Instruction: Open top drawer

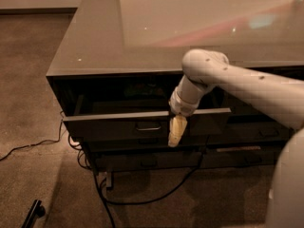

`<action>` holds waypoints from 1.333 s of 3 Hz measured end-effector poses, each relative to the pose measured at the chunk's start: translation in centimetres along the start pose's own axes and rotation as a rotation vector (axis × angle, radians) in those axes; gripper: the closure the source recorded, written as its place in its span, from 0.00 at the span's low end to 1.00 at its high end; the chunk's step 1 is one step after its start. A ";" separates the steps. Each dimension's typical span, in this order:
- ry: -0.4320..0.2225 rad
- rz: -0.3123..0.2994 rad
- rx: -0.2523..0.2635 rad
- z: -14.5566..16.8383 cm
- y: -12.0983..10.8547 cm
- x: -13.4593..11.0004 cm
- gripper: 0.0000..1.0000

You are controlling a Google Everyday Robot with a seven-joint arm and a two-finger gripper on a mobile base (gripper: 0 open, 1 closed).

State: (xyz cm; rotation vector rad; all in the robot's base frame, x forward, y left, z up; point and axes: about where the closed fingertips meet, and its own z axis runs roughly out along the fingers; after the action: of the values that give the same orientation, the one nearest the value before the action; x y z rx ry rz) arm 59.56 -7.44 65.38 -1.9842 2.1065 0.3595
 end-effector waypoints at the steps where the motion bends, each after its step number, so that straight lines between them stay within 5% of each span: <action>1: -0.088 0.053 -0.016 1.2 2.2 2.9 0.00; 4: -0.116 0.056 -0.026 0.8 2.9 2.7 0.65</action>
Offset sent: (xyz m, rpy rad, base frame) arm -0.0610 -0.0524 -0.0509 0.2374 0.0701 -0.0833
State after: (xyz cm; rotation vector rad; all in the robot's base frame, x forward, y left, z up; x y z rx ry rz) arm 56.47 -9.61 63.84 -1.8732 2.0984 0.5017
